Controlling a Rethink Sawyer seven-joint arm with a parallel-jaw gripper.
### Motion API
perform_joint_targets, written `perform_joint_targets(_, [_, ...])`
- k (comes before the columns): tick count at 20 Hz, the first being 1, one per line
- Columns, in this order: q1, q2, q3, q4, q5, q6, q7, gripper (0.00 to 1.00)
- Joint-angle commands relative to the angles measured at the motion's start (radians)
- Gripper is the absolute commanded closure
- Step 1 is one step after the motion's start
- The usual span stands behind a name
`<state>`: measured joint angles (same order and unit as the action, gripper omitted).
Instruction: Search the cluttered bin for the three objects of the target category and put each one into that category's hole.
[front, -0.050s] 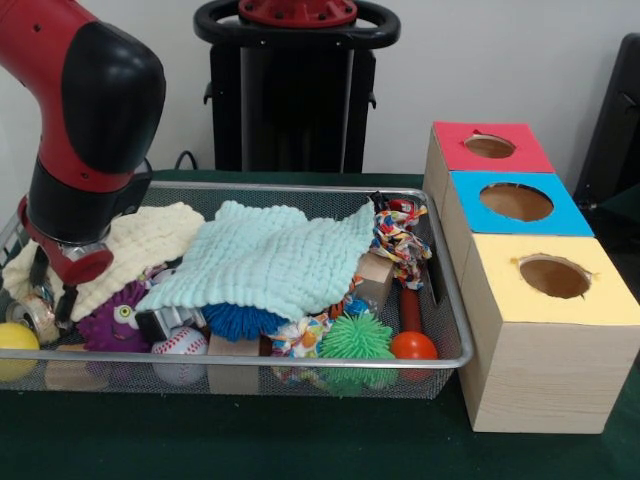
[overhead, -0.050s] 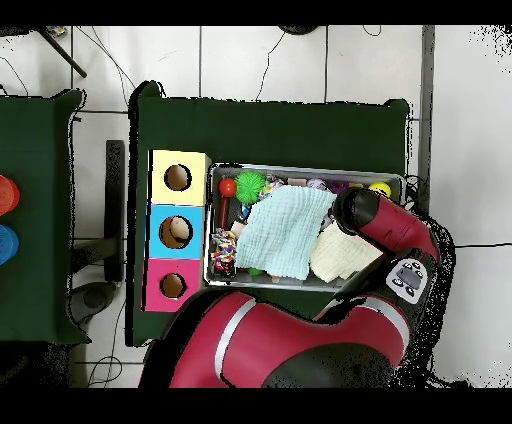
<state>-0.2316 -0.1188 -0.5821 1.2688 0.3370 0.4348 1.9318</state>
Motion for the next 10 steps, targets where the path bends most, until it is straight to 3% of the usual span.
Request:
perform_joint_targets(1, [-0.046,0.106,0.088,-0.057,-0.003,-0.068,0.156,0.00])
perform_joint_targets(10, [-0.053,0.137,0.086,-0.092,-0.003,-0.074,0.154,0.00])
